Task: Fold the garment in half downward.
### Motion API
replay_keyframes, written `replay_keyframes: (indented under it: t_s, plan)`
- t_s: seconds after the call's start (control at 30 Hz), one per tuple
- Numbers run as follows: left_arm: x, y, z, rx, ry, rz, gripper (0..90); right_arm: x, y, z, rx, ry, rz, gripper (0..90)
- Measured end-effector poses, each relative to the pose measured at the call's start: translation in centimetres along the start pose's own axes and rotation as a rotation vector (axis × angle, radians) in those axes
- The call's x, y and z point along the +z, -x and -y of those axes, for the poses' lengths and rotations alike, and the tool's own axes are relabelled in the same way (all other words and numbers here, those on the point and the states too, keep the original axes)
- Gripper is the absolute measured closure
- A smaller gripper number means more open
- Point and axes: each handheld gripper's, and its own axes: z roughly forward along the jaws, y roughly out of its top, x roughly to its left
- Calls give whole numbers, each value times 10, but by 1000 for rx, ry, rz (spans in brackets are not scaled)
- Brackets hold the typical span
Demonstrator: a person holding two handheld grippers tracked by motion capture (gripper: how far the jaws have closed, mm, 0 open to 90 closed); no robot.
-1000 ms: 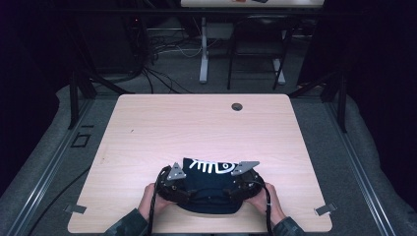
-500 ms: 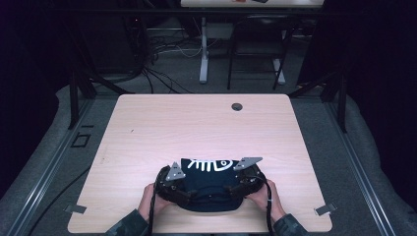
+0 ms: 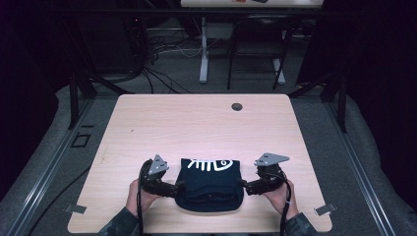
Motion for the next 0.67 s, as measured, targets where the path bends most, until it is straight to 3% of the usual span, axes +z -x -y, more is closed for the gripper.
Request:
replay_keyframes:
  t_s: [0.13,0.33,0.67]
  plan:
    - [0,-15,7,-26,-18,-43,31,-2,13,8,42,5,43,57]
    - [7,-32,19,-56,-67,-85,23,6,29,24,67,-55,93,58]
    - [17,-40,25,-77,-116,-81,13,19,45,39,108,-121,110,59]
